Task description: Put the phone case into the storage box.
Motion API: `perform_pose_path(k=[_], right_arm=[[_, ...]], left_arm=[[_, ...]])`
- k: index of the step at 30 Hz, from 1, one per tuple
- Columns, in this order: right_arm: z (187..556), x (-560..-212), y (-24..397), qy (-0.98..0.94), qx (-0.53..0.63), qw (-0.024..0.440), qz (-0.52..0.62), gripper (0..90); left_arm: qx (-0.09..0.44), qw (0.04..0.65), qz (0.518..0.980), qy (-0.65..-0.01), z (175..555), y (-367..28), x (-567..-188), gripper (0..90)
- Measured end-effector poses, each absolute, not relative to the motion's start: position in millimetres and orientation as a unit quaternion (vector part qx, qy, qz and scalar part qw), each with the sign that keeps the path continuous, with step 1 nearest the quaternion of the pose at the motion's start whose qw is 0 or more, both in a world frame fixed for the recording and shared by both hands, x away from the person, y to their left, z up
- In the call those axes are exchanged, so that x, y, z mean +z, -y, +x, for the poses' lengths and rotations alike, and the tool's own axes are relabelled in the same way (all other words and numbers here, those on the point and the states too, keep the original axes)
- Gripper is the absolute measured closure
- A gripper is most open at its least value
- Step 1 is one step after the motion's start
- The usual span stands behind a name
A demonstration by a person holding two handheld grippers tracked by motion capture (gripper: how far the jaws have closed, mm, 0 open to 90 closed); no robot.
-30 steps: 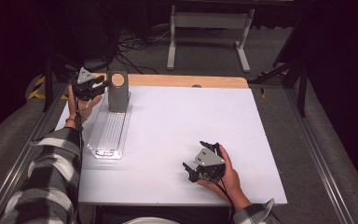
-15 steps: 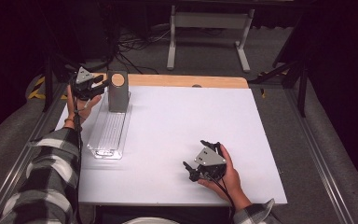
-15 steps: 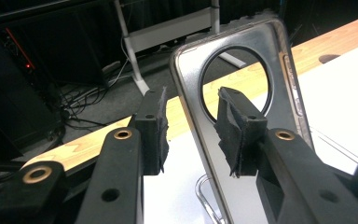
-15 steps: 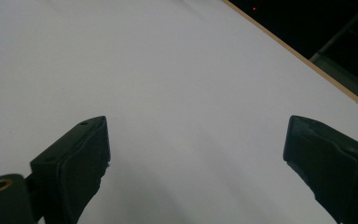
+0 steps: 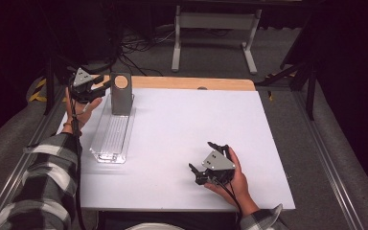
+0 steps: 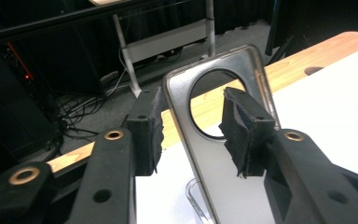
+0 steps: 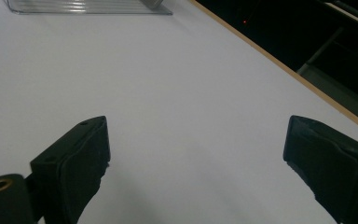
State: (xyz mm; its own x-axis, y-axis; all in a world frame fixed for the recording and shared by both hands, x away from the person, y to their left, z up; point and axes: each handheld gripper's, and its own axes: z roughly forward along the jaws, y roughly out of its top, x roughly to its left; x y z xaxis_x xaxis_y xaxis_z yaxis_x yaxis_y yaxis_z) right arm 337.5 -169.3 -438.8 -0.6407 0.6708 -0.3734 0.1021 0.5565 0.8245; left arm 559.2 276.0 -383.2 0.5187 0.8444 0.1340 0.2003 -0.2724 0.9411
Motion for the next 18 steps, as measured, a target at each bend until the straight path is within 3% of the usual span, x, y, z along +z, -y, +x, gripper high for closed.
perform_pose_path(k=[18], right_arm=[[338.1,-431.6,172.3,-0.798,0.418,0.363,0.236,6.4]], left_arm=[[0.325,0.496,0.731,-0.338,533.5,-270.8,-381.8,48.1]])
